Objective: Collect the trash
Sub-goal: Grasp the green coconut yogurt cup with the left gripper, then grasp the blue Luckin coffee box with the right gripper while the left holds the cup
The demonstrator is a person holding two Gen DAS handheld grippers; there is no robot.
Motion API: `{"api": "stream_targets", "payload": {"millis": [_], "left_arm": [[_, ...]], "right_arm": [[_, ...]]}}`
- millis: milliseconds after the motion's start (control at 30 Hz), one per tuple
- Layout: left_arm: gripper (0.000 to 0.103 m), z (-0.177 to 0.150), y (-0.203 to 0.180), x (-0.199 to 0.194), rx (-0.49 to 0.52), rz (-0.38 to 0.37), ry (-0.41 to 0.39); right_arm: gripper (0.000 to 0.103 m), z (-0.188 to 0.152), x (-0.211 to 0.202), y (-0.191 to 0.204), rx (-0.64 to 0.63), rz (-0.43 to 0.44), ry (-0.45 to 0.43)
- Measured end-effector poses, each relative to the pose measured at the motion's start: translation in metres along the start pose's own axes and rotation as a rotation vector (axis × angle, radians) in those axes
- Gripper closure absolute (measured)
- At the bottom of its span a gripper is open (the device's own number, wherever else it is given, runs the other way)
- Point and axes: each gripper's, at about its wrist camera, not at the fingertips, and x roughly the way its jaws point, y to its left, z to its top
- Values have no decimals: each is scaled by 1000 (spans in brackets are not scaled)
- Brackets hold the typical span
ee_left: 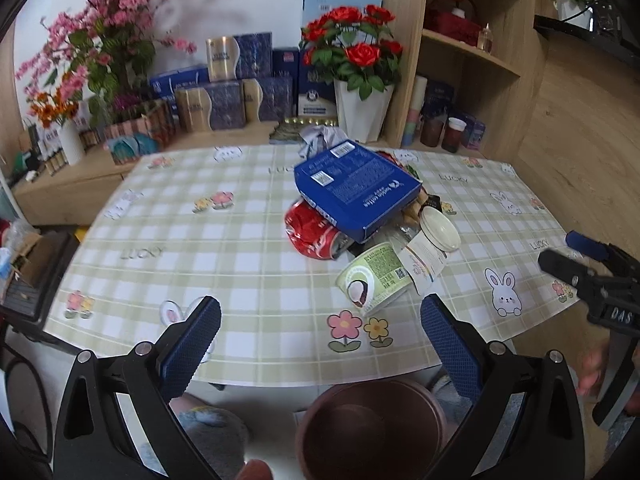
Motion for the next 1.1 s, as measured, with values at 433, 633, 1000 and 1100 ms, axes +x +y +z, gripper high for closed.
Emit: {"api": "stream_targets", "payload": {"millis": [433,633,1000,1100], "left_arm": [[30,15,-11,126,-234,-180,232],[17,14,-10,157,-311,-191,301],[28,3,-10,178,-303,-196,335],[28,-1,1,169,-319,-214,310]], "right_arm": [[6,-11,59,-55,67,-107,77],[6,-18,78,-70,96,-90,104],[6,-19,88,-63,37,-55,104],[6,-17,93,-63,56,-22,103]]}}
